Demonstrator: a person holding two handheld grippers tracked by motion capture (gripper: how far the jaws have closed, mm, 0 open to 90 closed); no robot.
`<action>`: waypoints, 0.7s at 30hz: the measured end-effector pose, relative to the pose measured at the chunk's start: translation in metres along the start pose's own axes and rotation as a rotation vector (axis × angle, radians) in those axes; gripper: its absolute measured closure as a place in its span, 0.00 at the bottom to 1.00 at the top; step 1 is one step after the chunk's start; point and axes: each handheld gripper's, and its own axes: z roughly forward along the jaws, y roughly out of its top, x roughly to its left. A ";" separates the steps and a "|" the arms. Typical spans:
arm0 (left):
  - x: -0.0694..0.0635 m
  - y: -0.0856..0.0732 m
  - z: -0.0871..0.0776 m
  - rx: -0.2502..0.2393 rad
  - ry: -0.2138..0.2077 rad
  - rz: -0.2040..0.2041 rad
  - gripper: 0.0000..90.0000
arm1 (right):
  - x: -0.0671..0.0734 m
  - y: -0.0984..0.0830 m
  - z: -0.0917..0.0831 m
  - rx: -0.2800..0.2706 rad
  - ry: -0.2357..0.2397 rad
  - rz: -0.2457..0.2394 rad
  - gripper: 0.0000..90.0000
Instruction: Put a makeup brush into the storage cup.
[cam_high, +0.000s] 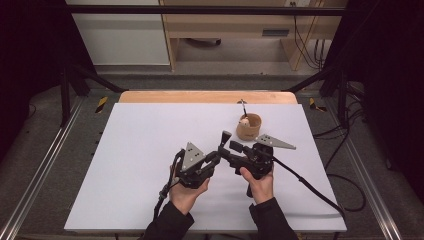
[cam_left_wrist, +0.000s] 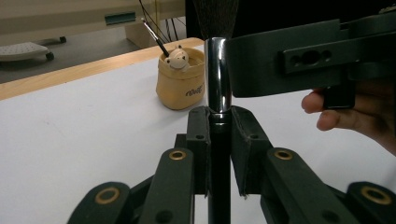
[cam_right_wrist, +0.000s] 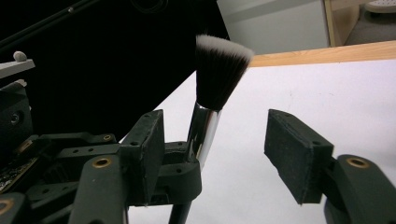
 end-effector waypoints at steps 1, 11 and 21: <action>-0.001 0.000 0.000 -0.001 0.000 0.001 0.87 | 0.000 0.000 0.000 0.001 0.001 0.003 0.45; -0.003 0.000 0.000 -0.006 -0.003 -0.003 0.87 | 0.000 0.000 0.000 0.000 0.013 0.023 0.55; -0.006 0.001 0.001 -0.009 -0.007 -0.004 0.87 | -0.001 0.001 0.001 0.009 0.022 0.041 0.63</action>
